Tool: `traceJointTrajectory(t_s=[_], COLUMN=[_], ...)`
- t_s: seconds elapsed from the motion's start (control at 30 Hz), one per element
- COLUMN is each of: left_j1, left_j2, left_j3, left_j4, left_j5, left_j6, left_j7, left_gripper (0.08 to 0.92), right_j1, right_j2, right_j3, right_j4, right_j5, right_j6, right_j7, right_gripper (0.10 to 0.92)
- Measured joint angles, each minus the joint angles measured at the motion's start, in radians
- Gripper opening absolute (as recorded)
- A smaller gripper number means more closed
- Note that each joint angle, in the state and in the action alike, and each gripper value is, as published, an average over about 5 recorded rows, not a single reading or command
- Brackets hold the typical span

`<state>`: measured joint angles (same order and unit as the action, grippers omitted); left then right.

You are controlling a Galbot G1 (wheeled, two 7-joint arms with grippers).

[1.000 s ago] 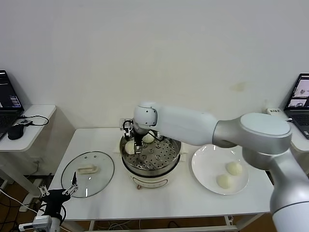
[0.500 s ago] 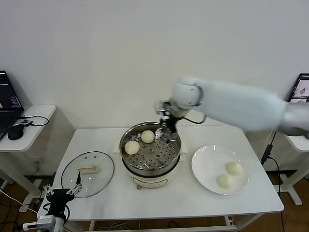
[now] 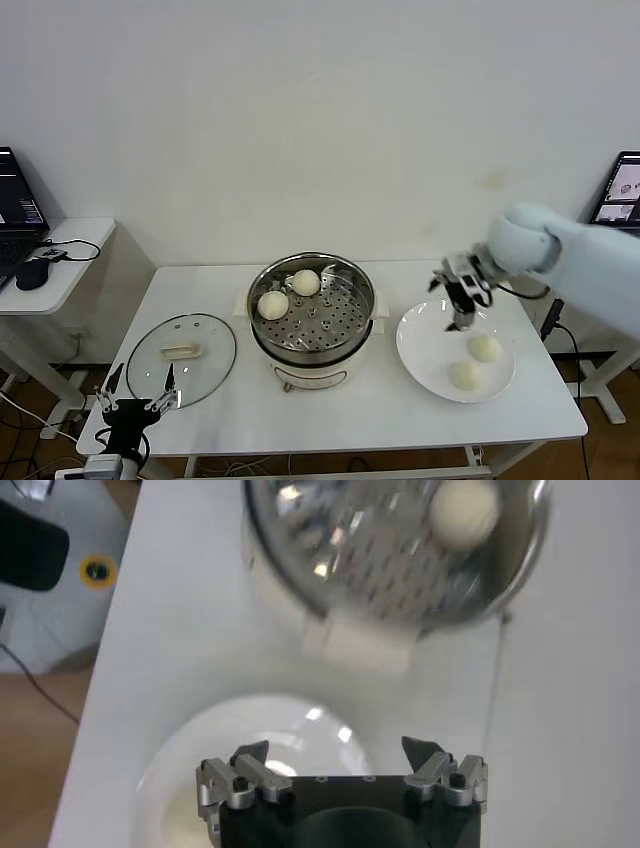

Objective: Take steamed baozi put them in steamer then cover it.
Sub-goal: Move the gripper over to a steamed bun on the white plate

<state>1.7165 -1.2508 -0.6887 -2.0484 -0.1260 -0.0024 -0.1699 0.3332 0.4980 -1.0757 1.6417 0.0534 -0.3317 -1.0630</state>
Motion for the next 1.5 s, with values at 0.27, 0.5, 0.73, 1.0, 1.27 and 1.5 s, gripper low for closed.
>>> traceJointTrajectory(t_s=[0.27,0.5,0.73,1.0,1.27,1.5], left_j1=[0.007,0.010,0.007,0.003,0.001,0.002], left_j2=[-0.007,-0.008,-0.004,-0.002,-0.002,-0.003], left_j3=[-0.001,-0.007,-0.013,-0.016,-0.019,-0.023], left_j4=[0.004,0.014,0.020,0.030,0.035,0.034], left_j5=[0.009,0.008,0.003,0.000,0.001,0.000], left_j6=[0.000,-0.002,-0.002,-0.003,-0.004,-0.005], left_j7=[0.000,-0.001,-0.001,-0.001,-0.002,-0.003], left_gripper=[0.823,0.823,0.823,0.823,0.823,0.823], right_j1=[-0.243,-0.385,-0.465,-0.516,-0.525,-0.520], right_j2=[-0.050,-0.051,-0.027,0.016,0.051,0.061], right_j3=[0.157,0.249,0.301,0.329,0.340,0.342], right_j4=[-0.017,-0.051,-0.101,-0.156,-0.191,-0.206], right_j5=[-0.114,-0.177,-0.210,-0.231,-0.228,-0.220], right_j6=[0.030,0.044,0.047,0.042,0.030,0.025], right_j7=[0.010,0.020,0.031,0.040,0.040,0.031], right_gripper=[0.823,0.823,0.823,0.781,0.641,0.497])
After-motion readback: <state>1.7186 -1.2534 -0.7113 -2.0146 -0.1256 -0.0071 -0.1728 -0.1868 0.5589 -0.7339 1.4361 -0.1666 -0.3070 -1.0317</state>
